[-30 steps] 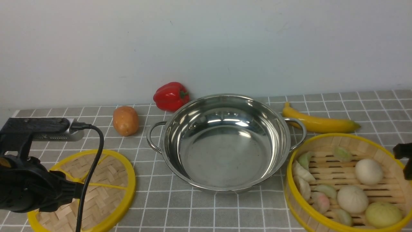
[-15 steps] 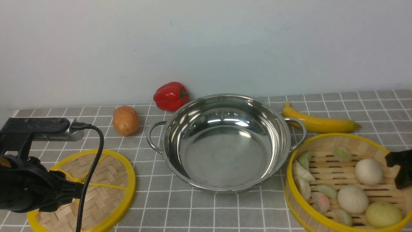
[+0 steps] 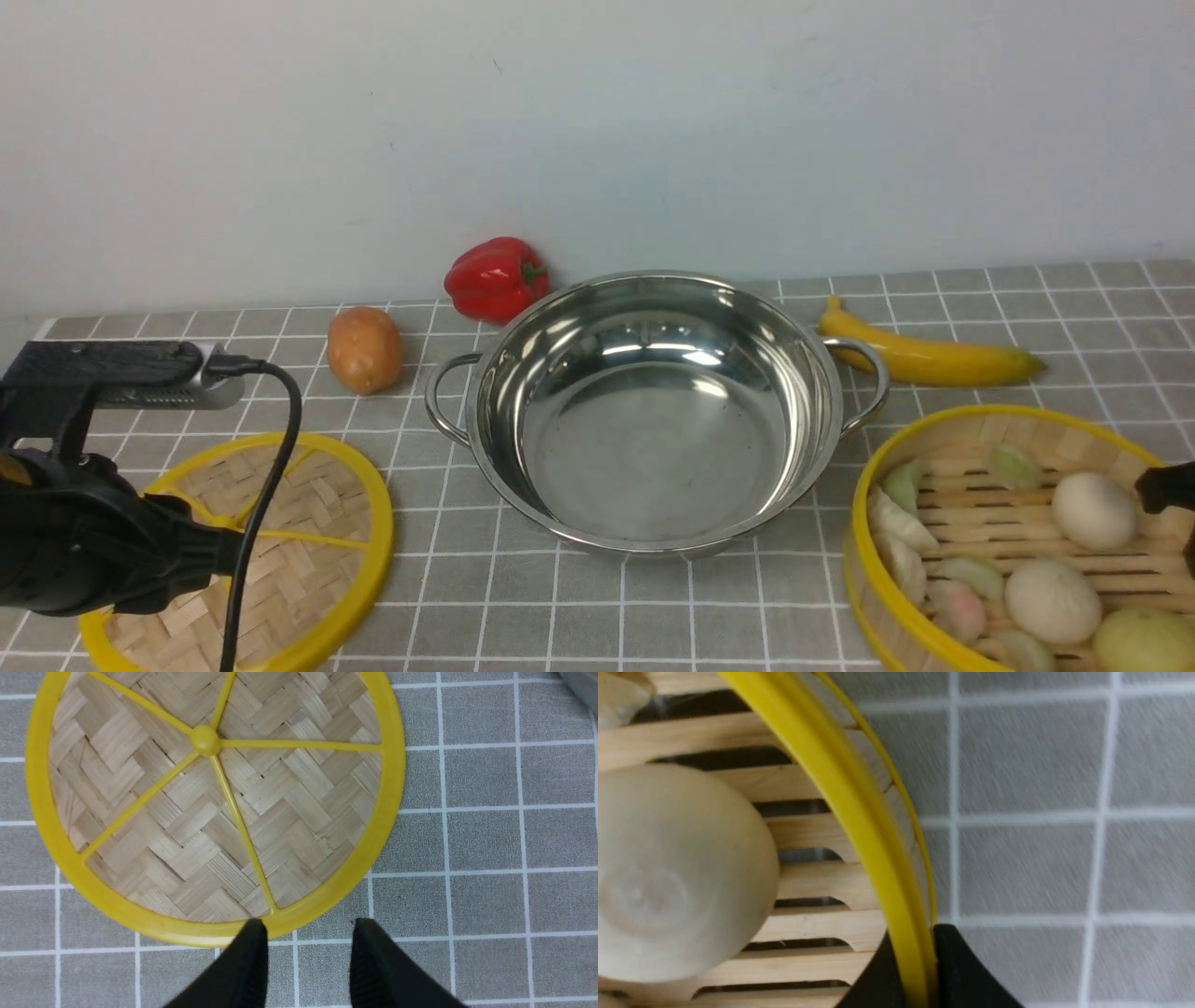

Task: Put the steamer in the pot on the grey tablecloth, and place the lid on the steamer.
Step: 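Reach for and grasp the rim of the bamboo steamer holding the buns with the right gripper, then place the bamboo steamer basket of food into the steel pot with the right gripper, then grasp the bamboo steamer lid lying on the table by its centre knob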

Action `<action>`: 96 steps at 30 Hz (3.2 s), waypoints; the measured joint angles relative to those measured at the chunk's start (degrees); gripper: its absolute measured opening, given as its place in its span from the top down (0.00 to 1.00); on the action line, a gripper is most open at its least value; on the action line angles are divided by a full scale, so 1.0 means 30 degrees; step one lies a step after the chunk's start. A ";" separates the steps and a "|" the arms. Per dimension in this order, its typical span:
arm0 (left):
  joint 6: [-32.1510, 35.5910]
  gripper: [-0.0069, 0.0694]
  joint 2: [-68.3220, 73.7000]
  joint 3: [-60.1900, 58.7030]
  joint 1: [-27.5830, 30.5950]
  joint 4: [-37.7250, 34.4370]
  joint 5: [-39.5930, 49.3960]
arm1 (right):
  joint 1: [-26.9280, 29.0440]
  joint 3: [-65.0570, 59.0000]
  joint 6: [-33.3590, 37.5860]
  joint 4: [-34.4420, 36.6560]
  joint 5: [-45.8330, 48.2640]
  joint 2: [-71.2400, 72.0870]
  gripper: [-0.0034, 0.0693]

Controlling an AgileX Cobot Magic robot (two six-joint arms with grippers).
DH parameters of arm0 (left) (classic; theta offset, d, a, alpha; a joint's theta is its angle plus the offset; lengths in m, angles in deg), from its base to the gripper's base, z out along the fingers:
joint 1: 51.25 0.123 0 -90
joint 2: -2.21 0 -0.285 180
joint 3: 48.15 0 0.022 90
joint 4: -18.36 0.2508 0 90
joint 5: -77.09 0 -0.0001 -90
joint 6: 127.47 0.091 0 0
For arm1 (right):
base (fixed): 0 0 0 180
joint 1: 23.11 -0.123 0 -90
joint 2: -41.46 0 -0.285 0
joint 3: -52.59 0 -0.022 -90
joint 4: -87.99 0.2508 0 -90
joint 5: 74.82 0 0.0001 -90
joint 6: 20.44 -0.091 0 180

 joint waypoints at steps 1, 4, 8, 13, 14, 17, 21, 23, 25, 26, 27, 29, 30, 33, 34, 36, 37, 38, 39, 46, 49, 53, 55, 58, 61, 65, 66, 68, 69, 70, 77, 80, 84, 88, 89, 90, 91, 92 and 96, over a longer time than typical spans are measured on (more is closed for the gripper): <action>0.0000 0.59 0.0000 0.0000 0.0000 0.0000 0.0000 | 0.0006 0.0000 -0.0309 -0.0407 0.0436 0.0292 0.87; 0.0000 0.59 0.0000 0.0000 0.0000 0.0000 0.0000 | 0.0006 0.0000 -0.0618 -0.1064 0.1453 0.1239 0.87; 0.0000 0.59 0.0000 0.0000 0.0000 0.0000 0.0000 | 0.0044 0.0000 -0.0659 -0.0760 0.2228 0.2523 0.87; 0.0000 0.59 0.0000 0.0000 0.0000 0.0000 0.0000 | 0.0017 0.0417 -0.0341 0.0979 0.3303 0.3803 0.87; 0.0000 0.59 0.0000 0.0000 0.0000 0.0000 0.0000 | -0.0005 0.0549 -0.0263 0.1168 0.3447 0.3827 0.87; 0.0000 0.59 0.0000 0.0000 0.0000 0.0000 0.0000 | -0.0825 0.2353 0.0101 0.2328 0.4541 0.3912 0.87; 0.0000 0.59 0.0000 0.0000 0.0000 0.0000 0.0000 | -0.2876 0.5051 -0.0416 0.2634 0.4752 0.3427 0.87; 0.0000 0.59 0.0000 0.0000 0.0000 0.0000 0.0000 | -0.4489 0.7468 -0.1347 0.2520 0.4903 0.2441 0.87; 0.0000 0.59 0.0000 0.0000 0.0000 0.0000 0.0000 | -0.5802 0.9440 -0.2115 0.2264 0.5196 0.1011 0.87; 0.0014 0.59 0.0000 0.0000 0.0000 0.0000 0.0000 | -0.6475 1.0577 -0.2437 0.2095 0.5395 0.0318 0.87; 0.0014 0.59 0.0000 0.0000 0.0000 0.0000 0.0000 | -0.7081 1.1729 -0.2719 0.1939 0.5549 -0.0617 0.87; 0.0014 0.59 0.0000 0.0000 0.0000 0.0000 0.0000 | -0.7622 1.2900 -0.2986 0.1739 0.5687 -0.1804 0.87; 0.0014 0.59 0.0000 0.0000 0.0000 0.0000 0.0000 | -0.8329 1.4747 -0.3228 0.1591 0.5738 -0.3230 0.87; 0.0014 0.59 0.0000 0.0000 0.0000 0.0000 0.0000 | -0.9269 1.7552 -0.3553 0.1550 0.5614 -0.5839 0.87; 0.0014 0.59 0.0000 0.0000 0.0000 0.0000 0.0000 | -0.9492 1.8126 -0.3590 0.1570 0.5588 -0.6533 0.87; 0.0014 0.59 0.0000 0.0000 0.0000 0.0000 0.0000 | -0.9726 1.9005 -0.3693 0.1616 0.5595 -0.7326 0.87; 0.0014 0.59 0.0000 0.0000 0.0000 0.0000 0.0000 | -0.9808 1.9250 -0.3736 0.1654 0.5595 -0.7610 0.87; 0.0014 0.59 0.0000 0.0000 0.0000 0.0000 0.0000 | -0.9900 1.9632 -0.3840 0.1804 0.5595 -0.8229 0.87; 0.0014 0.59 0.0000 0.0000 0.0000 0.0000 0.0000 | -0.9921 1.9699 -0.3863 0.1843 0.5595 -0.8528 0.87; 0.0014 0.59 0.0028 0.0000 0.0000 0.0000 0.0000 | -0.9921 1.9826 -0.3845 0.1614 0.5707 -1.0117 0.87; 0.0014 0.59 0.0043 0.0000 0.0000 0.0000 0.0000 | -0.9921 1.9826 -0.3827 0.1440 0.5707 -1.0606 0.87; 0.0014 0.59 0.0043 0.0000 0.0000 0.0000 0.0000 | -0.9921 1.9862 -0.3811 0.1166 0.5707 -1.1277 0.87; 0.0014 0.59 0.0043 0.0000 0.0000 0.0000 0.0000 | -0.9921 1.9861 -0.3790 0.1112 0.5707 -1.1546 0.87; 0.0014 0.59 0.0043 0.0000 0.0000 0.0000 0.0000 | -0.9921 1.9861 -0.3771 0.1145 0.5669 -1.1629 0.87; 0.0014 0.59 0.0050 0.0000 0.0000 0.0000 0.0000 | -0.9921 1.9919 -0.3749 0.1145 0.5669 -1.1629 0.87; 0.0014 0.59 0.0050 0.0000 0.0000 0.0000 0.0000 | -0.9921 1.9925 -0.3749 0.1248 0.5669 -1.1629 0.82; 0.0014 0.59 0.0050 0.0000 0.0000 0.0000 0.0000 | -0.9921 1.9971 -0.3749 0.1328 0.5669 -1.1629 0.80; 0.0014 0.59 0.0050 0.0000 0.0000 0.0000 0.0000 | -0.9921 2.0010 -0.3768 0.1492 0.5607 -1.1606 0.73; 0.0014 0.59 0.0050 0.0000 0.0000 0.0000 0.0000 | -0.9901 2.0015 -0.3768 0.1586 0.5599 -1.1582 0.70; 0.0014 0.59 0.0050 0.0000 0.0000 0.0000 0.0000 | -0.9901 2.0050 -0.3768 0.1684 0.5579 -1.1563 0.66; 0.0014 0.59 0.0065 0.0000 0.0000 0.0000 -0.0518 | -0.9901 2.0070 -0.3768 0.1989 0.5515 -1.1434 0.47; 0.0014 0.59 0.0065 0.0000 0.0000 0.0036 -0.1275 | -0.9901 2.0070 -0.3413 0.1993 0.5515 -1.0873 0.43; 0.0014 0.59 0.0162 0.0000 0.0000 0.0069 -0.2601 | -0.9901 2.0070 -0.2582 0.1924 0.5534 -0.9191 0.43; -0.0161 0.59 0.0761 0.0009 0.0000 0.0069 -0.3643 | -0.9901 2.0070 -0.2319 0.1501 0.5552 -0.6645 0.43; -0.0200 0.59 0.0968 0.0009 0.0000 0.0106 -0.3796 | -0.9901 2.0070 -0.2319 0.1471 0.5552 -0.5772 0.43; -0.0200 0.59 0.1079 0.0009 0.0000 0.0137 -0.3886 | -0.9901 2.0053 -0.2319 0.1452 0.5532 -0.5412 0.43; -0.0241 0.59 0.1511 0.0009 0.0000 0.0316 -0.4154 | -0.9901 2.0053 -0.2319 0.1454 0.5515 -0.4250 0.43; -0.0340 0.59 0.1842 0.0009 0.0000 0.0618 -0.4380 | -0.9901 2.0053 -0.2319 0.1454 0.5495 -0.3218 0.43; -0.1593 0.59 0.3266 0.0027 0.0046 0.2529 -0.5547 | -0.9901 1.9763 -0.2193 0.1454 0.5382 0.1622 0.43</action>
